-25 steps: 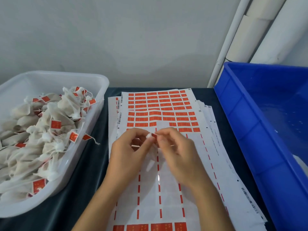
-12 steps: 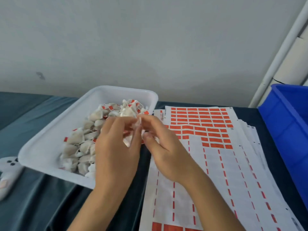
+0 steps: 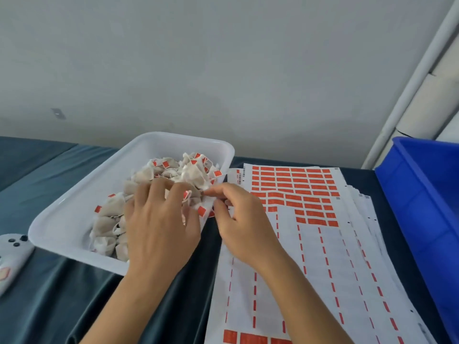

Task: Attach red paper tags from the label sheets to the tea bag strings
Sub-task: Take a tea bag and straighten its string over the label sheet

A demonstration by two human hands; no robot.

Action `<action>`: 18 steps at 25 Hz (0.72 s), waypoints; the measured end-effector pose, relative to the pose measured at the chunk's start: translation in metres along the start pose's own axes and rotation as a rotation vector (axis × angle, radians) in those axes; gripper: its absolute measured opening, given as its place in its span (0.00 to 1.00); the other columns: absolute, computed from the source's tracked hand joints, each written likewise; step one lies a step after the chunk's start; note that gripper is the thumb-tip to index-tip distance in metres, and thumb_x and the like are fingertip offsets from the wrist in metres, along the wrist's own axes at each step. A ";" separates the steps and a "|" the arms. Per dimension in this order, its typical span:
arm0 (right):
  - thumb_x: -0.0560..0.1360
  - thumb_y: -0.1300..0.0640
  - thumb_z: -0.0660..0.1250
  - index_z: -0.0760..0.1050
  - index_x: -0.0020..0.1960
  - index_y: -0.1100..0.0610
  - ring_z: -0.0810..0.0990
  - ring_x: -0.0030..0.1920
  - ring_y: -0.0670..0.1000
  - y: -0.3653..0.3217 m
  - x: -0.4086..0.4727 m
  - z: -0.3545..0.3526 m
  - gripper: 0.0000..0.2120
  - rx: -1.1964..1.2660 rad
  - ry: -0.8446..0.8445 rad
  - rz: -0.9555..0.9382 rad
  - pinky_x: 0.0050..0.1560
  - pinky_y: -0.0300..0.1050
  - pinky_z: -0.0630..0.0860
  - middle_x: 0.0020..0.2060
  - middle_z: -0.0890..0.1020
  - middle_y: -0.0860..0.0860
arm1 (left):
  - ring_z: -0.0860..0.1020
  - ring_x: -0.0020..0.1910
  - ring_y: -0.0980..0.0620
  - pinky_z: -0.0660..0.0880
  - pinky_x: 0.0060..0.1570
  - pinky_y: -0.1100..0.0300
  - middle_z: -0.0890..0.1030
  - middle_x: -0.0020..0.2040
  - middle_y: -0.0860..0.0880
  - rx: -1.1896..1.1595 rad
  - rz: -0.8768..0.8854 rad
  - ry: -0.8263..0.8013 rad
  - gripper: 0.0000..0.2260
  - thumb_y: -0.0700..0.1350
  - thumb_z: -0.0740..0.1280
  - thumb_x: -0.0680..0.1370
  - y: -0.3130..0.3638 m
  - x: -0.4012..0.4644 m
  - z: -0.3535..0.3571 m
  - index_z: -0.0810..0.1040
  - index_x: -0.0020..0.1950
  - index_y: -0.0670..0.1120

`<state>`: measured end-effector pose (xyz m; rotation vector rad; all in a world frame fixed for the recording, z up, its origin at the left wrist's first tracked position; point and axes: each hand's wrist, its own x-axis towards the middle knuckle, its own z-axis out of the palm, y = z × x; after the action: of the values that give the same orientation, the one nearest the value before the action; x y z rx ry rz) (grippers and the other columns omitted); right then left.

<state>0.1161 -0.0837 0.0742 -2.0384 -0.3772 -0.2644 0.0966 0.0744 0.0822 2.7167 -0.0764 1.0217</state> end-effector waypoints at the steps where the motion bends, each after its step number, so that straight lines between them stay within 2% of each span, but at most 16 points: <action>1: 0.84 0.49 0.63 0.77 0.61 0.39 0.76 0.56 0.29 0.001 -0.002 -0.010 0.09 -0.021 0.000 0.029 0.44 0.19 0.71 0.55 0.78 0.30 | 0.72 0.57 0.41 0.72 0.49 0.45 0.80 0.53 0.46 -0.031 0.032 0.049 0.12 0.45 0.64 0.75 0.009 0.002 -0.001 0.82 0.56 0.45; 2: 0.84 0.48 0.63 0.77 0.61 0.39 0.77 0.55 0.30 0.003 -0.005 -0.022 0.09 -0.047 0.001 0.062 0.43 0.20 0.70 0.55 0.78 0.30 | 0.72 0.57 0.41 0.72 0.52 0.46 0.79 0.53 0.46 -0.081 0.083 0.086 0.12 0.44 0.64 0.75 0.022 0.003 0.000 0.81 0.56 0.45; 4: 0.84 0.46 0.63 0.77 0.63 0.38 0.79 0.55 0.37 0.009 -0.016 -0.044 0.10 -0.136 0.015 0.162 0.49 0.25 0.71 0.59 0.80 0.33 | 0.73 0.58 0.44 0.71 0.56 0.51 0.79 0.53 0.47 -0.240 0.216 0.073 0.10 0.42 0.64 0.77 0.055 -0.003 0.007 0.81 0.56 0.45; 6: 0.84 0.44 0.62 0.75 0.67 0.39 0.82 0.57 0.44 0.018 -0.033 -0.064 0.12 -0.319 0.019 0.340 0.54 0.34 0.73 0.62 0.81 0.39 | 0.74 0.56 0.51 0.73 0.54 0.59 0.79 0.54 0.52 -0.403 0.282 -0.077 0.10 0.43 0.62 0.79 0.090 -0.018 0.024 0.80 0.56 0.49; 8: 0.85 0.44 0.58 0.75 0.66 0.43 0.83 0.52 0.48 0.030 -0.053 -0.081 0.13 -0.604 -0.020 0.550 0.51 0.39 0.74 0.59 0.83 0.43 | 0.75 0.53 0.60 0.69 0.50 0.72 0.79 0.58 0.57 -0.506 0.227 -0.271 0.10 0.45 0.62 0.82 0.116 -0.034 0.048 0.79 0.60 0.54; 9: 0.86 0.44 0.56 0.75 0.64 0.46 0.82 0.48 0.47 0.037 -0.064 -0.088 0.13 -0.684 -0.041 0.628 0.49 0.39 0.74 0.57 0.83 0.45 | 0.75 0.52 0.62 0.67 0.49 0.75 0.79 0.59 0.59 -0.559 0.180 -0.367 0.10 0.47 0.63 0.83 0.127 -0.041 0.063 0.78 0.62 0.56; 12: 0.85 0.48 0.58 0.76 0.60 0.49 0.81 0.47 0.48 0.052 -0.083 -0.100 0.10 -0.647 -0.077 0.702 0.52 0.44 0.79 0.53 0.83 0.47 | 0.76 0.50 0.63 0.73 0.50 0.73 0.79 0.58 0.61 -0.640 0.183 -0.553 0.09 0.50 0.64 0.84 0.144 -0.064 0.106 0.77 0.62 0.60; 15: 0.84 0.46 0.59 0.77 0.57 0.47 0.80 0.46 0.46 0.057 -0.088 -0.115 0.09 -0.539 -0.127 0.680 0.45 0.40 0.74 0.50 0.82 0.46 | 0.74 0.49 0.62 0.73 0.50 0.69 0.78 0.53 0.63 -0.594 0.274 -0.587 0.08 0.50 0.68 0.82 0.149 -0.079 0.129 0.77 0.59 0.61; 18: 0.84 0.46 0.60 0.79 0.56 0.49 0.81 0.47 0.46 0.057 -0.085 -0.148 0.11 -0.503 -0.074 0.664 0.47 0.43 0.77 0.50 0.83 0.46 | 0.74 0.52 0.60 0.74 0.55 0.66 0.75 0.57 0.64 -0.532 0.274 -0.615 0.10 0.54 0.64 0.83 0.146 -0.079 0.136 0.77 0.64 0.60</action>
<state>0.0543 -0.2530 0.0689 -2.5383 0.3690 0.1444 0.1050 -0.1025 -0.0394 2.4365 -0.7263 0.1324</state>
